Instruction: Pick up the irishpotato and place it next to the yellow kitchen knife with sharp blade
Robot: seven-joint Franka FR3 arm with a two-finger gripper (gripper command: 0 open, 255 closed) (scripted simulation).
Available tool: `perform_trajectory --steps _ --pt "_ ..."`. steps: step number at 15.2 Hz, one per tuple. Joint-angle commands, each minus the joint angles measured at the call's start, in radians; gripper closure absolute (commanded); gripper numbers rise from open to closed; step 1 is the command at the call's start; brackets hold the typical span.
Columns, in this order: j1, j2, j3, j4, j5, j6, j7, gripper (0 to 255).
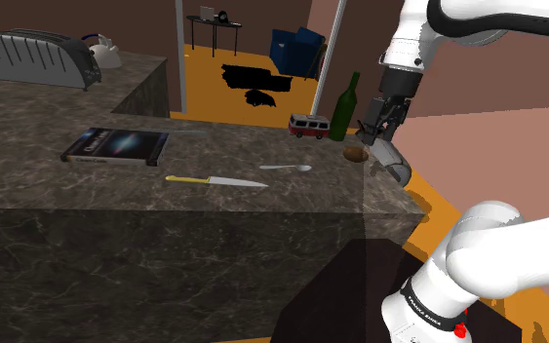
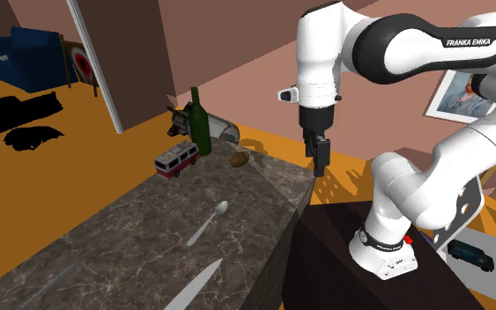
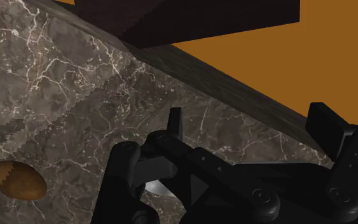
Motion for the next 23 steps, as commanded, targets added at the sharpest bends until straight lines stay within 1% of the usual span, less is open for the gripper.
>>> perform_trajectory --steps 1,7,14,19,23 --pt "0.0 0.0 0.0 0.0 0.0 0.0 0.0 0" --pt "-0.022 0.056 -0.113 -0.059 -0.112 0.13 -0.177 0" --pt "-0.04 0.194 -0.25 -0.064 -0.212 0.306 -0.376 0" --pt "-0.037 0.334 -0.348 -0.025 -0.246 0.436 -0.518 0" --pt "-0.026 0.468 -0.425 0.032 -0.237 0.536 -0.64 0"
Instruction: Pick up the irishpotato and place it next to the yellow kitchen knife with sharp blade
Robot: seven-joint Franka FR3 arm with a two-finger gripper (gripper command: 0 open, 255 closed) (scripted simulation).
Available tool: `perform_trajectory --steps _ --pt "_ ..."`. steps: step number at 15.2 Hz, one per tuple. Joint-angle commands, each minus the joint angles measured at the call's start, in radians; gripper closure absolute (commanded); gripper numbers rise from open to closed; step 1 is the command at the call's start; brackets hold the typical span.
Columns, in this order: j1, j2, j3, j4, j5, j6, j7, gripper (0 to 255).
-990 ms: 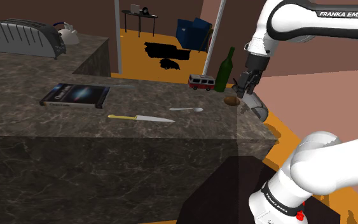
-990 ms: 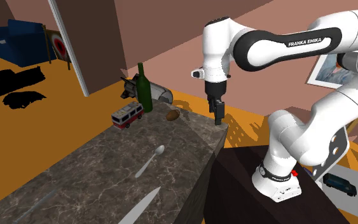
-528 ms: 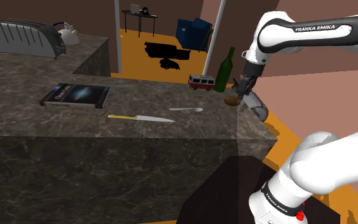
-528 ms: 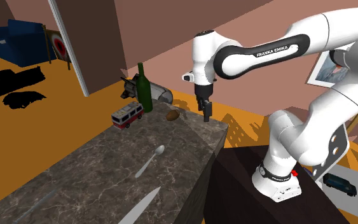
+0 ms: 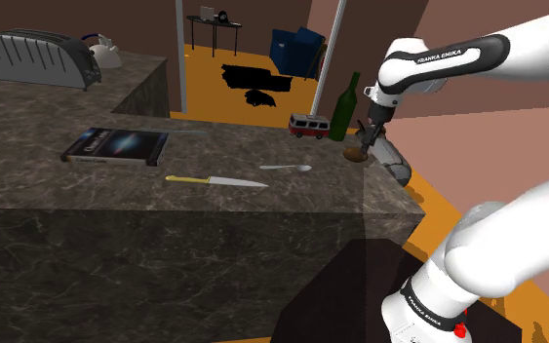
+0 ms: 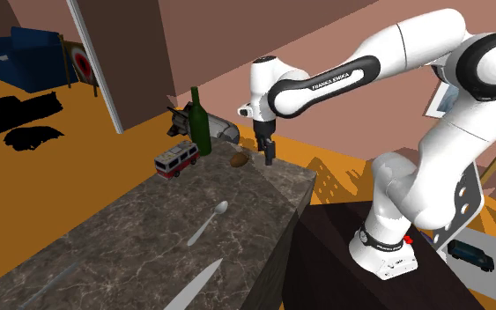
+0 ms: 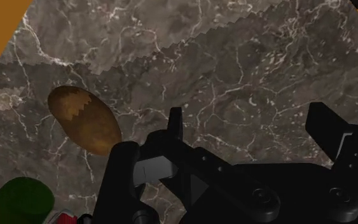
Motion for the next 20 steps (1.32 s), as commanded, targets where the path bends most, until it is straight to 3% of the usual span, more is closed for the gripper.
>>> perform_trajectory --steps 1,8,14,20 --pt "0.005 0.071 -0.039 0.03 0.011 0.053 -0.068 0" --pt "0.012 0.356 -0.137 0.191 0.15 0.188 -0.327 0" --pt "-0.057 0.607 -0.13 0.38 0.325 0.237 -0.546 0" --pt "-0.076 0.658 -0.113 0.356 0.364 0.303 -0.571 0"
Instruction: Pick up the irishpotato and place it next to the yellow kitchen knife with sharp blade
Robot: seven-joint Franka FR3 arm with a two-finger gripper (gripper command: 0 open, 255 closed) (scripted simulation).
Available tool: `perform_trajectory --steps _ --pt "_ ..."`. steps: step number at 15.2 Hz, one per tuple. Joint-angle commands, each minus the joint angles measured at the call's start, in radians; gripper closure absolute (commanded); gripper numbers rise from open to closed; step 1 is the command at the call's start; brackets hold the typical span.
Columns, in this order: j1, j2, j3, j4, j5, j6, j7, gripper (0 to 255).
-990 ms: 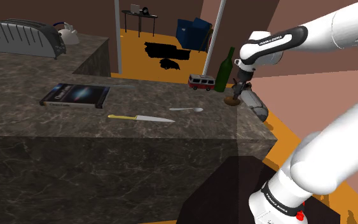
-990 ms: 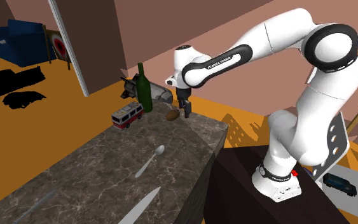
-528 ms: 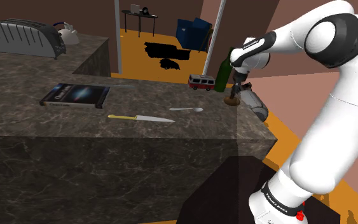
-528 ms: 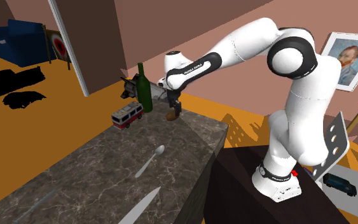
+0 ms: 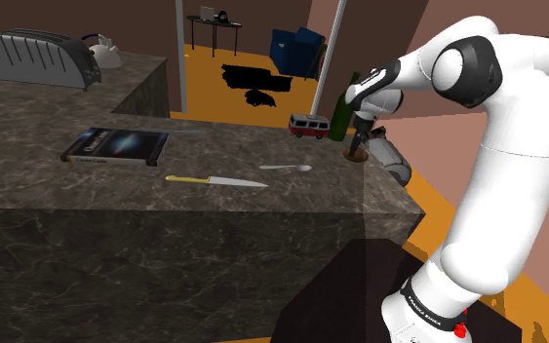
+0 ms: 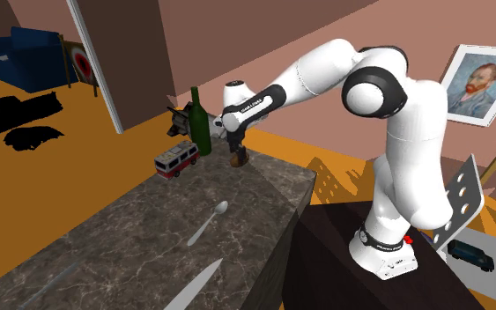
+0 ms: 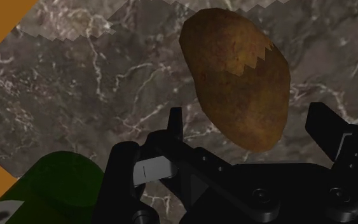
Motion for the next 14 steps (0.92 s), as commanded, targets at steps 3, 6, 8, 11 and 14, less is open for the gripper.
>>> perform_trajectory --steps 3,6,8,11,14 --pt "-0.007 0.022 0.008 -0.009 0.018 0.028 -0.012 0" --pt "-0.007 0.022 0.008 -0.008 0.018 0.028 -0.012 0" --pt "-0.007 0.022 0.008 -0.008 0.018 0.028 -0.012 0" --pt "-0.007 0.022 0.008 -0.008 0.018 0.028 -0.012 255" --pt "-0.007 0.022 0.008 -0.009 0.018 0.028 -0.011 255"
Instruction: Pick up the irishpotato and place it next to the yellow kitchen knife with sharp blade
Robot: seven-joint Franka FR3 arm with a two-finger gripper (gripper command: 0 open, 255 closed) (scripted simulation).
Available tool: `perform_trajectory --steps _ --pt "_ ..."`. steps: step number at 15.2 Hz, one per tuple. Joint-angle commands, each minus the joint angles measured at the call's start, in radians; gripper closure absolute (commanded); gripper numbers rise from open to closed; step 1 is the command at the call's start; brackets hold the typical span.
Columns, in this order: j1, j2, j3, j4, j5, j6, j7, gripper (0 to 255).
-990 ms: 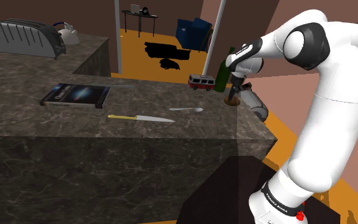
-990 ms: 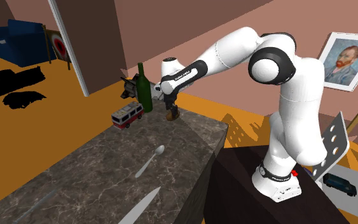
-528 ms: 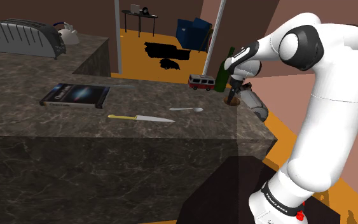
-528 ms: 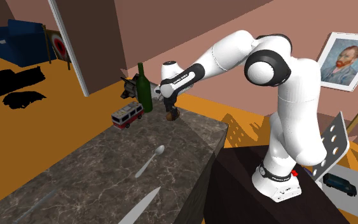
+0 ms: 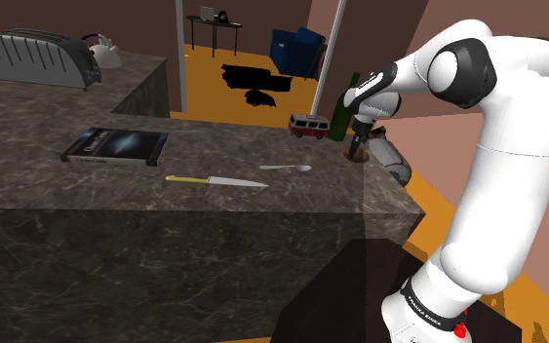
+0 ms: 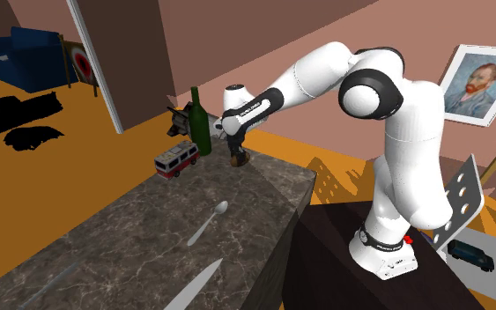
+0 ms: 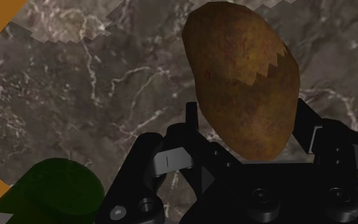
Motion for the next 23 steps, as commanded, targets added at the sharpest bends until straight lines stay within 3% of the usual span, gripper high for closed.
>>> perform_trajectory --steps 1,5,23 --pt "0.0 0.0 0.0 -0.001 0.0 0.0 0.0 255" --pt "0.0 0.0 0.0 0.0 0.0 0.0 0.0 255" --pt "0.032 -0.125 -0.036 0.105 -0.097 -0.209 0.058 255"
